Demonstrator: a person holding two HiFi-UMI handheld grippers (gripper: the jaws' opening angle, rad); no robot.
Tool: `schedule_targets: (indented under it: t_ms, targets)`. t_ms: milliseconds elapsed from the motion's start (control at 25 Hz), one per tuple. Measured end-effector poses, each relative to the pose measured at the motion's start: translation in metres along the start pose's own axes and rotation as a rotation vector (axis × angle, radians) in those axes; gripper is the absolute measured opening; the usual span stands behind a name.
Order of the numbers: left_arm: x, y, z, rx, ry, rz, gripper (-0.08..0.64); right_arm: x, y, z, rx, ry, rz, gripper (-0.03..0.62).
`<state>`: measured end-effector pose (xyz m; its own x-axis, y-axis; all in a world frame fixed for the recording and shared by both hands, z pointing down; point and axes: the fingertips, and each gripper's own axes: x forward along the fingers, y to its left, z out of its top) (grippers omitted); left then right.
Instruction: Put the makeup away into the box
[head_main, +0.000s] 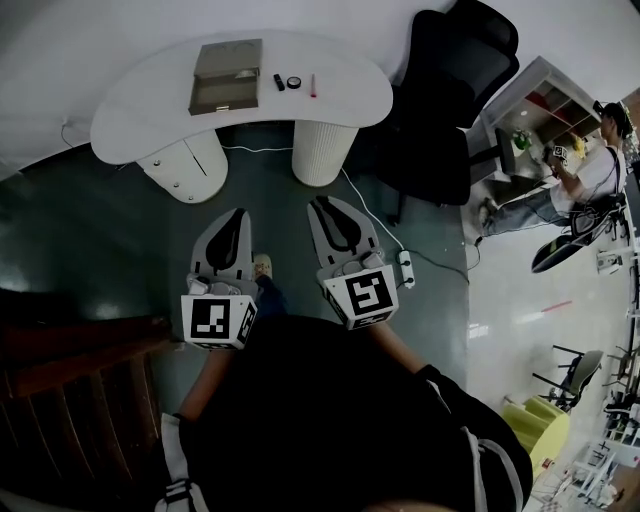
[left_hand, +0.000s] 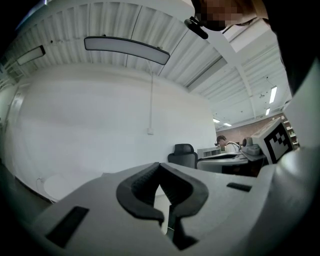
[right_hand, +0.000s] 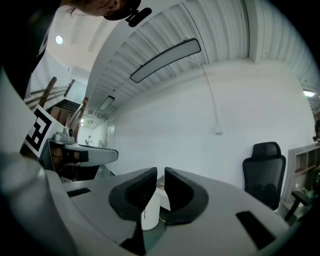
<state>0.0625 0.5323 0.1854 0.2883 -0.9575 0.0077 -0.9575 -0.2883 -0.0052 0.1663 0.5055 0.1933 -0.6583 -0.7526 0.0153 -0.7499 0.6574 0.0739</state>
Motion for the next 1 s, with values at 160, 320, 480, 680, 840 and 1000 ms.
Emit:
schedule_targets:
  t_ms: [160, 320, 480, 680, 840, 1000]
  targets:
    - [0.037, 0.031, -0.011, -0.009, 0.026, -0.015, 0.003, 0.045, -0.012, -0.013, -0.002, 0.028, -0.009, 0.081]
    - [0.076, 0.061, -0.011, -0.008, 0.024, -0.056, 0.003, 0.093, -0.027, -0.018, 0.006, 0.078, -0.044, 0.101]
    - [0.113, 0.093, -0.012, -0.012, 0.035, -0.091, 0.003, 0.139, -0.039, -0.023, 0.010, 0.084, -0.065, 0.109]
    - [0.152, 0.129, -0.021, -0.016, 0.056, -0.124, 0.003, 0.190, -0.050, -0.032, 0.019, 0.097, -0.089, 0.117]
    - [0.175, 0.155, -0.028, -0.014, 0.096, -0.145, 0.003, 0.224, -0.055, -0.034, 0.015, 0.100, -0.108, 0.123]
    - [0.193, 0.176, -0.033, -0.015, 0.103, -0.168, 0.003, 0.249, -0.057, -0.038, 0.019, 0.107, -0.130, 0.127]
